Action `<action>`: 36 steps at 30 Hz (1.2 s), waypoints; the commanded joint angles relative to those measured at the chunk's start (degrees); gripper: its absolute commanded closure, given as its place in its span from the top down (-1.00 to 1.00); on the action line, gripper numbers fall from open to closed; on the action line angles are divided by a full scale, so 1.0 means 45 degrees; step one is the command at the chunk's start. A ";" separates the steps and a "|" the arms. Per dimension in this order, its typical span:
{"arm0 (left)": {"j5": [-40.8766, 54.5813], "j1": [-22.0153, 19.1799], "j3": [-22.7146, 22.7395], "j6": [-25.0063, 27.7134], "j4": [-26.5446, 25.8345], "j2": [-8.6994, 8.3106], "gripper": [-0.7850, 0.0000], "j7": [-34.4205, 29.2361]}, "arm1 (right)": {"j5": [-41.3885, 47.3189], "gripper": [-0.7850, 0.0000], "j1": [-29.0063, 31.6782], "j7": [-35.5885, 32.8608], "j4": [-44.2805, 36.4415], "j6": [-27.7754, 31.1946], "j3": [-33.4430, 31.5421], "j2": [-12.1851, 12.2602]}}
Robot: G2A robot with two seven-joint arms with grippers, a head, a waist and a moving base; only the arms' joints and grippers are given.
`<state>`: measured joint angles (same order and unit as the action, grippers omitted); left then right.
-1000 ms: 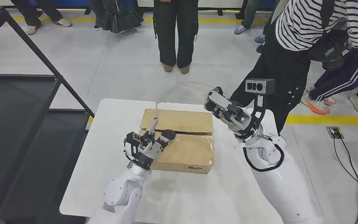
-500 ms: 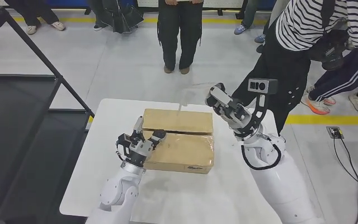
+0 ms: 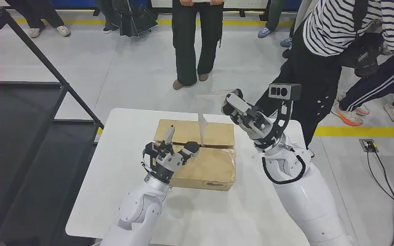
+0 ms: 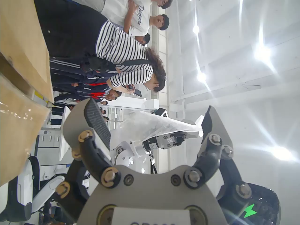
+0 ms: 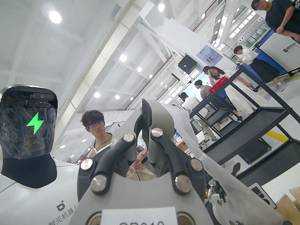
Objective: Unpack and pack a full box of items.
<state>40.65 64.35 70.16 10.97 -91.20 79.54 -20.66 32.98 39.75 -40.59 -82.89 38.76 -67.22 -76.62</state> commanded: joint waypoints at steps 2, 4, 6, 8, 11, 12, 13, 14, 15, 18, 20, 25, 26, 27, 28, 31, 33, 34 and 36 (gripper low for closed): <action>0.0003 -0.0167 -0.0233 -0.0100 0.0157 0.0045 1.00 -0.0141 | 0.0003 -1.00 -0.0059 -0.0002 0.0050 0.0012 0.0065 -0.0031; 0.0018 -0.0228 -0.0327 -0.0131 0.0256 0.0073 1.00 -0.0143 | -0.0017 -1.00 -0.0099 -0.0002 0.0089 0.0046 0.0092 -0.0050; 0.0011 -0.0281 -0.0390 -0.0139 0.0357 0.0096 1.00 -0.0141 | -0.0021 -1.00 -0.0152 -0.0004 0.0142 0.0042 0.0113 -0.0067; -0.0002 -0.0336 -0.0430 -0.0133 0.0430 0.0115 1.00 -0.0150 | -0.0001 -1.00 -0.0213 -0.0027 0.0215 0.0043 0.0141 -0.0086; 0.0057 -0.0407 -0.0454 -0.0073 0.0494 0.0148 1.00 -0.0097 | 0.0074 -1.00 -0.0304 -0.0109 0.0353 0.0035 0.0182 -0.0114; 0.0076 -0.0437 -0.0463 -0.0062 0.0509 0.0160 1.00 -0.0068 | 0.0100 -1.00 -0.0331 -0.0137 0.0401 0.0018 0.0193 -0.0122; 0.0080 -0.0470 -0.0478 -0.0064 0.0526 0.0172 1.00 -0.0044 | 0.0134 -1.00 -0.0359 -0.0176 0.0433 0.0015 0.0208 -0.0131; 0.0088 -0.0508 -0.0493 -0.0062 0.0543 0.0184 1.00 -0.0010 | 0.0157 -1.00 -0.0384 -0.0205 0.0472 0.0021 0.0214 -0.0138; 0.0090 -0.0546 -0.0519 -0.0063 0.0564 0.0198 1.00 0.0021 | 0.0178 -1.00 -0.0403 -0.0239 0.0508 0.0017 0.0227 -0.0146; 0.0114 -0.0674 -0.0591 -0.0052 0.0669 0.0240 1.00 0.0067 | 0.0246 -1.00 -0.0454 -0.0308 0.0599 0.0024 0.0235 -0.0167; 0.0156 -0.0748 -0.0631 -0.0043 0.0741 0.0267 1.00 0.0067 | 0.0276 -1.00 -0.0482 -0.0362 0.0649 0.0034 0.0240 -0.0180; 0.0252 -0.0918 -0.0697 -0.0020 0.0918 0.0327 0.60 0.0037 | 0.0395 -1.00 -0.0513 -0.0500 0.0783 0.0061 0.0212 -0.0203; 0.0262 -0.0946 -0.0715 -0.0044 0.0952 0.0338 0.51 0.0026 | 0.0413 -1.00 -0.0520 -0.0528 0.0805 0.0069 0.0204 -0.0206; 0.0278 -0.0975 -0.0724 -0.0048 0.0988 0.0348 0.52 0.0012 | 0.0425 -1.00 -0.0525 -0.0551 0.0823 0.0075 0.0197 -0.0211; 0.0275 -0.1003 -0.0738 -0.0073 0.1032 0.0357 0.53 -0.0013 | 0.0443 -1.00 -0.0529 -0.0571 0.0834 0.0080 0.0192 -0.0215; 0.0265 -0.1089 -0.0775 -0.0087 0.1136 0.0387 0.54 -0.0039 | 0.0513 -1.00 -0.0540 -0.0633 0.0865 0.0094 0.0187 -0.0231; 0.0276 -0.1144 -0.0789 -0.0067 0.1198 0.0409 0.54 -0.0026 | 0.0523 -1.00 -0.0554 -0.0678 0.0888 0.0090 0.0184 -0.0240; 0.0287 -0.1172 -0.0799 -0.0053 0.1219 0.0422 0.55 -0.0004 | 0.0529 -1.00 -0.0561 -0.0695 0.0899 0.0084 0.0181 -0.0245; 0.0321 -0.1217 -0.0819 0.0002 0.1244 0.0449 0.58 0.0034 | 0.0532 -1.00 -0.0576 -0.0737 0.0921 0.0071 0.0180 -0.0253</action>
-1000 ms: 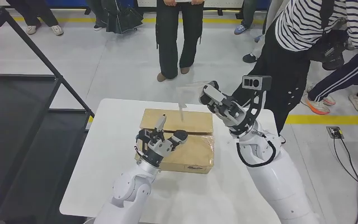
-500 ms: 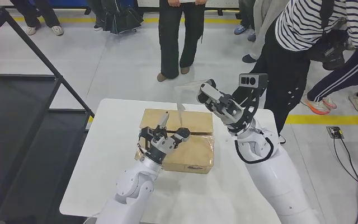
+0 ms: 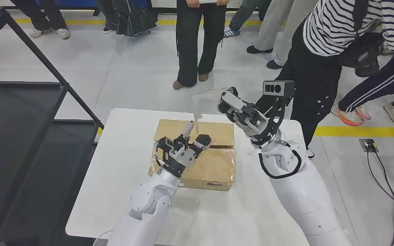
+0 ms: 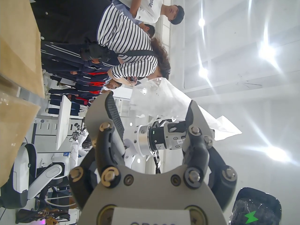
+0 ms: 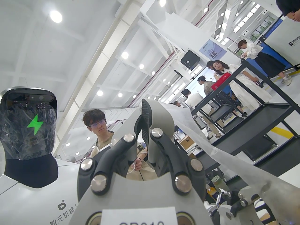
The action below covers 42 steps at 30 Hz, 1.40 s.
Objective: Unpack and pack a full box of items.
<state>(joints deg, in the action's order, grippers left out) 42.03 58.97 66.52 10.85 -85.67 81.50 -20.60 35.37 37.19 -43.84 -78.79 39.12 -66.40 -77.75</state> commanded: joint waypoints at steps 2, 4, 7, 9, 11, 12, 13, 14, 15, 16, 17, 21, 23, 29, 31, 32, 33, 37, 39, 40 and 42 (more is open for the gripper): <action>0.0025 -0.0061 -0.0016 0.0092 0.0052 0.0037 0.59 0.0061 | 0.0016 -1.00 -0.0014 -0.0034 0.0047 -0.0019 -0.0004 -0.0014; 0.0022 -0.0091 -0.0007 0.0139 0.0086 0.0054 0.50 0.0069 | 0.0026 -1.00 -0.0025 -0.0054 0.0072 -0.0024 -0.0013 -0.0023; 0.0069 -0.0102 0.0046 0.0201 0.0114 0.0074 -0.14 0.0049 | 0.0043 -1.00 -0.0028 -0.0078 0.0094 -0.0049 -0.0026 -0.0035; 0.0052 -0.0103 0.0097 0.0249 0.0115 0.0081 -0.54 0.0038 | 0.0048 -1.00 -0.0013 -0.0105 0.0103 -0.0045 -0.0049 -0.0039; 0.0076 -0.0093 0.0158 0.0277 0.0104 0.0086 -0.90 0.0012 | 0.0067 -1.00 0.0015 -0.0145 0.0112 -0.0031 -0.0094 -0.0037; 0.0068 -0.0088 0.0193 0.0288 0.0102 0.0087 -1.00 0.0001 | 0.0087 -1.00 0.0035 -0.0159 0.0117 -0.0042 -0.0117 -0.0036; 0.0058 -0.0082 0.0236 0.0297 0.0096 0.0087 -1.00 0.0001 | 0.0098 -1.00 0.0055 -0.0188 0.0120 -0.0043 -0.0144 -0.0033; 0.0041 -0.0072 0.0286 0.0315 0.0085 0.0085 -1.00 0.0007 | 0.0105 -1.00 0.0080 -0.0203 0.0133 -0.0037 -0.0185 -0.0028; 0.0030 -0.0055 0.0347 0.0339 0.0071 0.0081 -1.00 0.0012 | 0.0111 -1.00 0.0106 -0.0216 0.0134 -0.0042 -0.0229 -0.0022; 0.0040 -0.0032 0.0418 0.0346 0.0058 0.0076 -1.00 0.0021 | 0.0112 -1.00 0.0139 -0.0241 0.0133 -0.0058 -0.0275 -0.0014; 0.0036 -0.0010 0.0499 0.0354 0.0037 0.0069 -1.00 0.0021 | 0.0112 -1.00 0.0172 -0.0282 0.0119 -0.0074 -0.0330 -0.0003; 0.0018 0.0127 0.0856 0.0347 -0.0117 0.0028 -1.00 0.0032 | 0.0254 -1.00 0.0340 -0.0702 -0.0062 -0.0174 -0.0560 0.0060; -0.0010 0.0201 0.1028 0.0292 -0.0221 0.0004 -1.00 0.0029 | 0.0503 -1.00 0.0399 -0.1194 -0.0117 -0.0186 -0.0677 0.0101; -0.0036 0.0344 0.1418 0.0064 -0.0507 -0.0047 -1.00 0.0044 | 0.1215 -1.00 0.0307 -0.2928 0.0006 -0.0148 -0.0912 0.0205; -0.0033 0.0379 0.1479 -0.0016 -0.0604 -0.0053 -1.00 0.0056 | 0.1391 -1.00 0.0215 -0.3557 0.0124 -0.0082 -0.0957 0.0236; -0.0047 0.0394 0.1506 -0.0043 -0.0647 -0.0055 -1.00 0.0090 | 0.1400 -1.00 0.0162 -0.3806 0.0209 -0.0032 -0.0994 0.0253; -0.0057 0.0408 0.1519 -0.0074 -0.0690 -0.0055 -1.00 0.0107 | 0.1374 -1.00 0.0107 -0.4072 0.0273 0.0012 -0.1010 0.0270; -0.0086 0.0445 0.1556 -0.0209 -0.0799 -0.0053 -1.00 0.0187 | 0.1271 -1.00 -0.0069 -0.4717 0.0385 0.0023 -0.1096 0.0339; -0.0090 0.0441 0.1586 -0.0305 -0.0820 -0.0053 -1.00 0.0239 | 0.1132 -1.00 -0.0094 -0.4880 0.0272 -0.0140 -0.1152 0.0400; -0.0085 0.0435 0.1605 -0.0340 -0.0830 -0.0054 -1.00 0.0243 | 0.1095 -1.00 -0.0087 -0.4923 0.0240 -0.0182 -0.1198 0.0432; -0.0093 0.0429 0.1653 -0.0425 -0.0827 -0.0058 -1.00 0.0268 | 0.1093 -1.00 -0.0061 -0.4975 0.0214 -0.0234 -0.1277 0.0490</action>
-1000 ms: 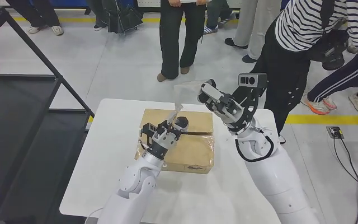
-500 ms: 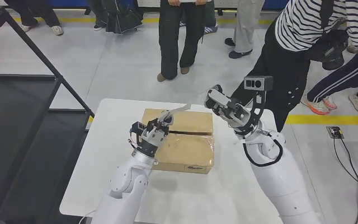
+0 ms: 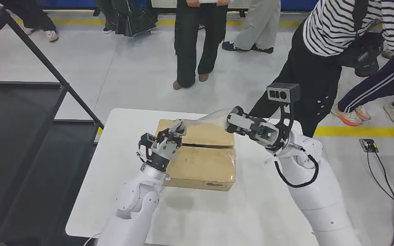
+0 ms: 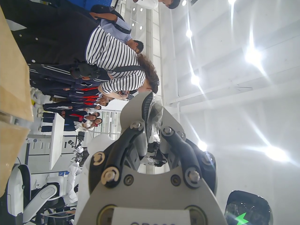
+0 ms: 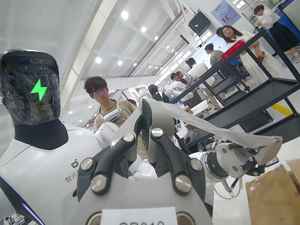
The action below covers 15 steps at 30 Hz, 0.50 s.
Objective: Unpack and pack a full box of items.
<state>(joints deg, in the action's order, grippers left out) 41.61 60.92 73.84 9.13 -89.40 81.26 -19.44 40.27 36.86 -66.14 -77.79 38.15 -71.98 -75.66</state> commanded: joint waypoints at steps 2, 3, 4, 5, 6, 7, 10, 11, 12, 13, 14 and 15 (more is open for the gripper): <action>-0.0023 -0.0013 0.0104 -0.0113 -0.0005 -0.0013 -1.00 0.0006 | -0.0093 -1.00 0.0016 -0.0036 -0.0005 -0.0035 -0.0099 0.0085; -0.0013 -0.0009 0.0153 -0.0151 -0.0006 -0.0018 -1.00 0.0018 | -0.0163 -1.00 0.0014 -0.0038 -0.0003 -0.0038 -0.0116 0.0113; -0.0015 -0.0005 0.0200 -0.0182 -0.0018 -0.0024 -1.00 0.0017 | -0.0223 -1.00 0.0009 -0.0027 -0.0002 -0.0026 -0.0133 0.0139; -0.0026 0.0004 0.0246 -0.0206 -0.0027 -0.0031 -1.00 0.0019 | -0.0333 -1.00 -0.0001 -0.0026 0.0011 -0.0025 -0.0146 0.0170; -0.0021 0.0013 0.0292 -0.0249 -0.0035 -0.0037 -1.00 0.0022 | -0.0431 -1.00 -0.0012 -0.0029 0.0029 -0.0029 -0.0158 0.0200; -0.0028 0.0021 0.0339 -0.0277 -0.0047 -0.0043 -1.00 0.0024 | -0.0489 -1.00 -0.0023 -0.0041 0.0039 -0.0040 -0.0164 0.0229; 0.0009 0.0058 0.0453 -0.0367 -0.0079 -0.0057 -1.00 0.0027 | -0.0646 -1.00 -0.0075 -0.0129 0.0044 -0.0129 -0.0166 0.0324; 0.0013 0.0066 0.0482 -0.0396 -0.0093 -0.0062 -1.00 0.0018 | -0.0648 -1.00 -0.0093 -0.0176 0.0031 -0.0175 -0.0171 0.0358; 0.0009 0.0075 0.0513 -0.0409 -0.0100 -0.0065 -1.00 0.0025 | -0.0650 -1.00 -0.0105 -0.0216 0.0030 -0.0215 -0.0183 0.0394; 0.0013 0.0086 0.0532 -0.0433 -0.0105 -0.0068 -1.00 0.0030 | -0.0638 -1.00 -0.0116 -0.0248 0.0033 -0.0247 -0.0191 0.0427; 0.0003 0.0091 0.0556 -0.0456 -0.0111 -0.0072 -1.00 0.0033 | -0.0624 -1.00 -0.0128 -0.0289 0.0046 -0.0288 -0.0196 0.0461; 0.0001 0.0098 0.0581 -0.0469 -0.0119 -0.0075 -1.00 0.0034 | -0.0615 -1.00 -0.0144 -0.0323 0.0063 -0.0322 -0.0207 0.0496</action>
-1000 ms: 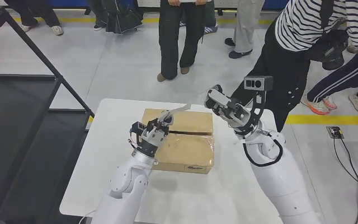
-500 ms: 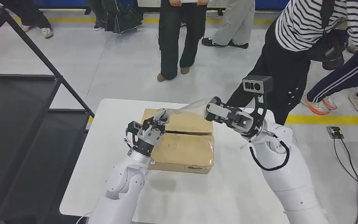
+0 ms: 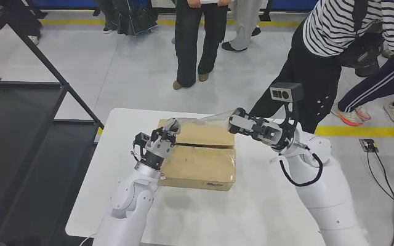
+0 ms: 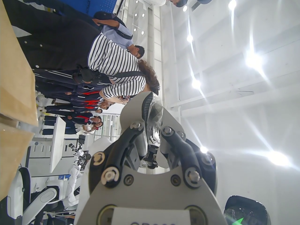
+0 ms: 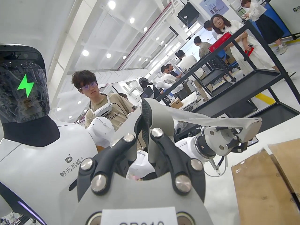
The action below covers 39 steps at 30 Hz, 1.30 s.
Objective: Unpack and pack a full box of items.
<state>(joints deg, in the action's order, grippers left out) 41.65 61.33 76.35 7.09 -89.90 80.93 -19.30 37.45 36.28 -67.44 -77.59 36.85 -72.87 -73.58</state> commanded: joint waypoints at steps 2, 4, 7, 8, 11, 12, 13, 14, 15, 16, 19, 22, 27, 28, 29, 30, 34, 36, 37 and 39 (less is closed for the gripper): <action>-0.0016 0.0018 0.0054 -0.0059 -0.0013 -0.0008 -1.00 0.0017 | 0.0015 -1.00 -0.0047 -0.0080 0.0041 -0.0081 -0.0015 0.0098; -0.0054 0.0025 0.0082 -0.0118 -0.0017 -0.0014 -1.00 0.0027 | 0.0069 -1.00 -0.0072 -0.0104 0.0092 -0.0104 -0.0030 0.0160; -0.0086 0.0029 0.0117 -0.0193 -0.0027 -0.0022 -1.00 0.0029 | 0.0085 -1.00 -0.0136 -0.0131 0.0218 -0.0131 -0.0015 0.0245; -0.0086 0.0029 0.0132 -0.0209 -0.0030 -0.0024 -1.00 0.0023 | 0.0086 -1.00 -0.0169 -0.0136 0.0272 -0.0137 -0.0020 0.0274; -0.0116 0.0031 0.0172 -0.0296 -0.0037 -0.0032 -1.00 0.0046 | 0.0269 -1.00 -0.0242 -0.0353 0.0394 -0.0353 0.0035 0.0356; -0.0121 0.0032 0.0180 -0.0328 -0.0050 -0.0035 -1.00 0.0039 | 0.0311 -1.00 -0.0286 -0.0473 0.0455 -0.0473 0.0063 0.0384; -0.0136 0.0035 0.0187 -0.0373 -0.0054 -0.0038 -1.00 0.0042 | 0.0307 -1.00 -0.0331 -0.0533 0.0539 -0.0534 0.0093 0.0408; -0.0153 0.0036 0.0191 -0.0437 -0.0067 -0.0043 -1.00 0.0029 | 0.0345 -1.00 -0.0364 -0.0489 0.0671 -0.0490 0.0102 0.0421; -0.0152 0.0037 0.0196 -0.0510 -0.0080 -0.0048 -1.00 -0.0007 | 0.0385 -1.00 -0.0380 -0.0377 0.0799 -0.0378 0.0090 0.0423; -0.0197 0.0039 0.0197 -0.0579 -0.0104 -0.0055 -1.00 -0.0054 | 0.0385 -1.00 -0.0380 -0.0377 0.0799 -0.0378 0.0090 0.0423; -0.0407 0.0057 0.0191 -0.0689 -0.0179 -0.0080 -1.00 -0.0208 | 0.0385 -1.00 -0.0380 -0.0377 0.0799 -0.0378 0.0090 0.0423; -0.0838 0.0079 0.0167 -0.0583 -0.0223 -0.0099 -1.00 -0.0163 | 0.0385 -1.00 -0.0380 -0.0377 0.0799 -0.0378 0.0090 0.0423; -0.0754 0.0076 0.0215 -0.0443 -0.0311 -0.0092 -1.00 -0.0034 | 0.0221 -1.00 -0.0155 -0.0450 0.0216 -0.0452 0.0130 0.0453; -0.0705 0.0091 0.0242 -0.0420 -0.0337 -0.0090 -1.00 0.0036 | 0.0014 -1.00 -0.0116 -0.0561 -0.0052 -0.0563 0.0137 0.0485; -0.0670 0.0102 0.0273 -0.0418 -0.0371 -0.0090 -1.00 0.0086 | -0.0137 -1.00 -0.0074 -0.0667 -0.0307 -0.0669 0.0153 0.0518; -0.0675 0.0116 0.0308 -0.0410 -0.0408 -0.0094 -1.00 0.0125 | -0.0387 -1.00 -0.0048 -0.0742 -0.0521 -0.0744 0.0159 0.0556; -0.0735 0.0201 0.0456 -0.0468 -0.0540 -0.0118 -1.00 0.0224 | -0.1209 -0.91 -0.0003 -0.1077 -0.1358 -0.1077 0.0453 0.0713; -0.0806 0.0234 0.0540 -0.0579 -0.0604 -0.0139 -1.00 0.0239 | -0.1467 0.44 0.0008 -0.1025 -0.1409 -0.1025 0.0541 0.0792; -0.0843 0.0254 0.0590 -0.0637 -0.0649 -0.0151 -1.00 0.0239 | -0.1605 0.93 -0.0008 -0.0994 -0.1414 -0.0995 0.0605 0.0827; -0.0965 0.0300 0.0708 -0.0790 -0.0747 -0.0183 -1.00 0.0228 | -0.1773 1.00 -0.0054 -0.0904 -0.1420 -0.0904 0.0729 0.0895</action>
<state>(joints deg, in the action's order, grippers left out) 37.66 62.57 79.24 3.91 -93.03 80.19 -18.27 29.78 36.15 -71.72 -84.00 32.57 -69.84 -69.70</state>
